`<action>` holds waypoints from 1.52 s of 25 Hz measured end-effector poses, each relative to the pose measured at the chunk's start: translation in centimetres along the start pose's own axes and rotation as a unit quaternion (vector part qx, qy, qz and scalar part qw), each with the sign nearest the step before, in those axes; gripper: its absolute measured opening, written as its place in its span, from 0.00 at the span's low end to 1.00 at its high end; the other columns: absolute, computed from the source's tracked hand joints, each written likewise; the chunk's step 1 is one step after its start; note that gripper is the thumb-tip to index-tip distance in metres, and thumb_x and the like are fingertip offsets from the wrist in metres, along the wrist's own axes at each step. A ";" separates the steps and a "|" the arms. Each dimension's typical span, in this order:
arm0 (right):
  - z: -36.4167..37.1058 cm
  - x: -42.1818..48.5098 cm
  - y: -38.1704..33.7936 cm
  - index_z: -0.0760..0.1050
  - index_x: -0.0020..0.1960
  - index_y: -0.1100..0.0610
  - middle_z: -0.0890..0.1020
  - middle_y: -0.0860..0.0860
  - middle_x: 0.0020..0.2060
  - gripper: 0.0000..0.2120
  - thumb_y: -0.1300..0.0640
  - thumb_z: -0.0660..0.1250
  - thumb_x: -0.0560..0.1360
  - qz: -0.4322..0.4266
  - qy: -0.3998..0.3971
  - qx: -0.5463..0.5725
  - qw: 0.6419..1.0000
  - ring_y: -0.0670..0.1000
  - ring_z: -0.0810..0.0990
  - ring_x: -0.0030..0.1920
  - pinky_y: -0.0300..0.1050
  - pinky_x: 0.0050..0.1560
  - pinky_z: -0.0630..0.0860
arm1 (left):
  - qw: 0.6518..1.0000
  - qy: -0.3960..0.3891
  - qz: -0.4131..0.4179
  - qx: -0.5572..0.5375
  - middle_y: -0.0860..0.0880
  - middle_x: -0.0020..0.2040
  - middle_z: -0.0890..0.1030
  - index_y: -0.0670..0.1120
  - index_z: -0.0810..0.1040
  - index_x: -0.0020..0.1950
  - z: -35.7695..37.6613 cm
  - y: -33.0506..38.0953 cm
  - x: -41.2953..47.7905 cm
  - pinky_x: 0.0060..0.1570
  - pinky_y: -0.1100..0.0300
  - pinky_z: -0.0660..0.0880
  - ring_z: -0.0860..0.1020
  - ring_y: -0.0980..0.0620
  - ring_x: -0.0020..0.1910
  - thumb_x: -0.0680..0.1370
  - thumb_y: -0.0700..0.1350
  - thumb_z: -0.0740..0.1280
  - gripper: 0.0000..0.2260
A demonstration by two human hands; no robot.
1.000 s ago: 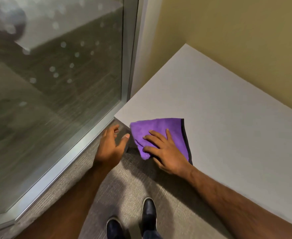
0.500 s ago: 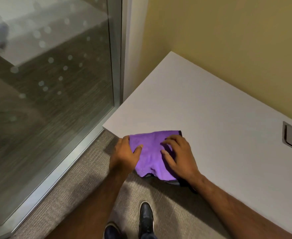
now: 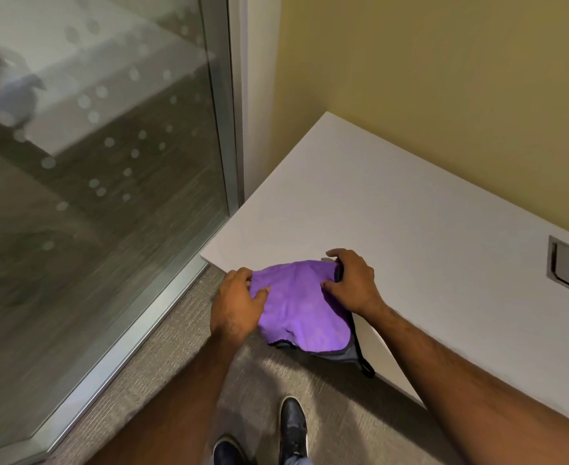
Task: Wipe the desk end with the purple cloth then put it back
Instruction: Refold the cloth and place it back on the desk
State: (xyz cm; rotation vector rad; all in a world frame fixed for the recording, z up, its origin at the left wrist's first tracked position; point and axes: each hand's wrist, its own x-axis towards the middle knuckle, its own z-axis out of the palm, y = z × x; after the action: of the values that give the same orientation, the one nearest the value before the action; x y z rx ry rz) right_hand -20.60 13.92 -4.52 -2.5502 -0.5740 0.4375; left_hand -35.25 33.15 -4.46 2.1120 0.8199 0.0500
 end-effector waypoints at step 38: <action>-27.7 -14.0 10.3 0.80 0.51 0.64 0.86 0.57 0.48 0.14 0.52 0.71 0.76 0.214 0.209 0.589 0.750 0.56 0.85 0.45 0.47 0.43 0.81 | 0.953 -0.194 0.160 -0.167 0.47 0.52 0.80 0.46 0.75 0.56 5.4 33.8 -2.9 0.41 0.57 0.76 0.80 0.49 0.47 0.80 0.55 0.62 0.14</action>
State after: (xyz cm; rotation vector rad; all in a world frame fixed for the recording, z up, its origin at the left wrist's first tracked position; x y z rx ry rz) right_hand -18.26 -11.54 15.82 -1.3929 0.4110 0.2202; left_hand -17.70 13.27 17.43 1.8282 0.2124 -0.0509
